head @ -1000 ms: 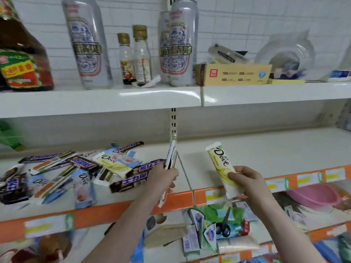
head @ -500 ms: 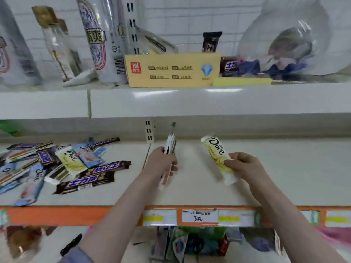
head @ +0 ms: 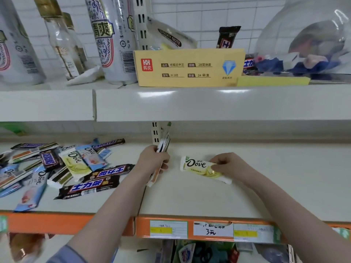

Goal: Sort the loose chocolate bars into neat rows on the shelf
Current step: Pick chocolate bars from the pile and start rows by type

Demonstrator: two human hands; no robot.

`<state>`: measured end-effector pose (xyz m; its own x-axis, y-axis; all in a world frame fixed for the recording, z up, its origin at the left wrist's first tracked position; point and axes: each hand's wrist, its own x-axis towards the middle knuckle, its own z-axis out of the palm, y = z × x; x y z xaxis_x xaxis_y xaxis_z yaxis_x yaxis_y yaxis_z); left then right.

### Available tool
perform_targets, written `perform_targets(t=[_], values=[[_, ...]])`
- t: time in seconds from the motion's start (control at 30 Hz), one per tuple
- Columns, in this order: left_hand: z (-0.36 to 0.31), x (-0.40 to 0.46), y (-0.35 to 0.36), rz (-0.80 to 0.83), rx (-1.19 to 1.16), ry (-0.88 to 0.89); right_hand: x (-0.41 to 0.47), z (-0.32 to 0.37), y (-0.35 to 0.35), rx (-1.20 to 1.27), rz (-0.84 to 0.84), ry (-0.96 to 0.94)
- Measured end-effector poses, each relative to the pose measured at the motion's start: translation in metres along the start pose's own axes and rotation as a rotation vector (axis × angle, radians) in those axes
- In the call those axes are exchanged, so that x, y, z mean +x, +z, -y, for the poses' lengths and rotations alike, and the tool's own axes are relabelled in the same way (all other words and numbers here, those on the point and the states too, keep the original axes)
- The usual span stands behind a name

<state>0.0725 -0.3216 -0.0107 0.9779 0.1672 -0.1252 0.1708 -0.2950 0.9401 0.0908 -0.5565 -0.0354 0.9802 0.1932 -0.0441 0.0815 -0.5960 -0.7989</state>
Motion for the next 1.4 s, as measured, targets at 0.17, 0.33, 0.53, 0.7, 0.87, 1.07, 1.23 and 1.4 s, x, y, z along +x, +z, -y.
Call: perform_targets(t=[0.17, 0.33, 0.53, 0.7, 0.87, 1.07, 1.23, 1.4], values=[[0.008, 0.005, -0.004, -0.009, 0.037, 0.005, 0.018, 0.0, 0.007, -0.235, -0.065, -0.082], [0.02, 0.006, -0.013, -0.026, 0.04, -0.014, 0.019, -0.006, 0.008, -0.447, 0.012, -0.205], [0.028, 0.01, -0.026, -0.049, -0.006, -0.053, 0.033, -0.004, 0.009, -0.558, 0.049, -0.245], [0.03, 0.013, -0.039, -0.066, -0.076, -0.103, 0.064, 0.006, 0.023, -0.559, 0.045, -0.283], [0.038, 0.013, -0.051, -0.072, -0.17, -0.133, 0.103, 0.01, 0.038, -0.534, 0.025, -0.246], [0.048, 0.017, -0.061, -0.04, -0.147, -0.147, 0.126, 0.022, 0.045, -0.482, 0.018, -0.21], [0.05, 0.019, -0.064, 0.007, -0.115, -0.144, 0.131, 0.021, 0.047, -0.45, 0.0, -0.192], [0.049, 0.02, -0.061, 0.045, -0.064, -0.108, 0.132, 0.019, 0.048, -0.48, -0.033, -0.204]])
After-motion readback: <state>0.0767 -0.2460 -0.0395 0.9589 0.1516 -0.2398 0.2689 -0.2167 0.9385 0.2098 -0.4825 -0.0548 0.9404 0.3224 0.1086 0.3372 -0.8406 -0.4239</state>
